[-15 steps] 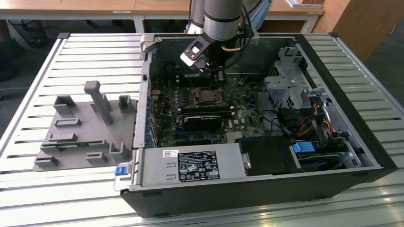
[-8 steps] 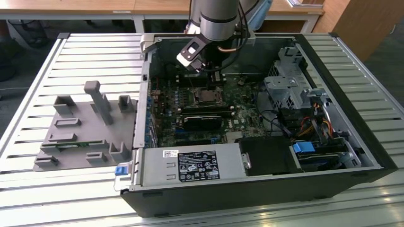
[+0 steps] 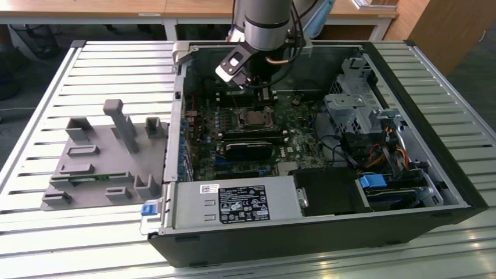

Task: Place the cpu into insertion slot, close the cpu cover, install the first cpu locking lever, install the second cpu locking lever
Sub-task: 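Close the cpu cover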

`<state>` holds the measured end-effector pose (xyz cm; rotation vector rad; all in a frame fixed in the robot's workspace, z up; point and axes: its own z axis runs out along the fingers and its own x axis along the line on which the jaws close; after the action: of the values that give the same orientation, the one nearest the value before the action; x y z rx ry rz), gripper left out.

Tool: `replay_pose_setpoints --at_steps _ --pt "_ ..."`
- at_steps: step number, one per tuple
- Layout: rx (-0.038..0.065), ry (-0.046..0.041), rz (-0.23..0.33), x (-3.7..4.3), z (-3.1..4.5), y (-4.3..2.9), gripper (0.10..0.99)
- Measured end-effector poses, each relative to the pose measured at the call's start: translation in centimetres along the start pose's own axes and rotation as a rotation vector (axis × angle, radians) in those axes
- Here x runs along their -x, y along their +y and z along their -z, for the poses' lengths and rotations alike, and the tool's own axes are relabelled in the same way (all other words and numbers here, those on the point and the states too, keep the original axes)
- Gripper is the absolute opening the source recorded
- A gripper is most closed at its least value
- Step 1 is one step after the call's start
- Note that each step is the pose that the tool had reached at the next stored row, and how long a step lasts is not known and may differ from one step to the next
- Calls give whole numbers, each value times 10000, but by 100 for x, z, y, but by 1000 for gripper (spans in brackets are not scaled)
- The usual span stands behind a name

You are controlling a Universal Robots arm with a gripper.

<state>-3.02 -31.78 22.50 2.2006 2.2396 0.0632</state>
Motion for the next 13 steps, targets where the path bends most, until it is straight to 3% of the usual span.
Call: replay_pose_setpoints --at_steps 13 --pt "0 0 -1 0 -6 -39 169"
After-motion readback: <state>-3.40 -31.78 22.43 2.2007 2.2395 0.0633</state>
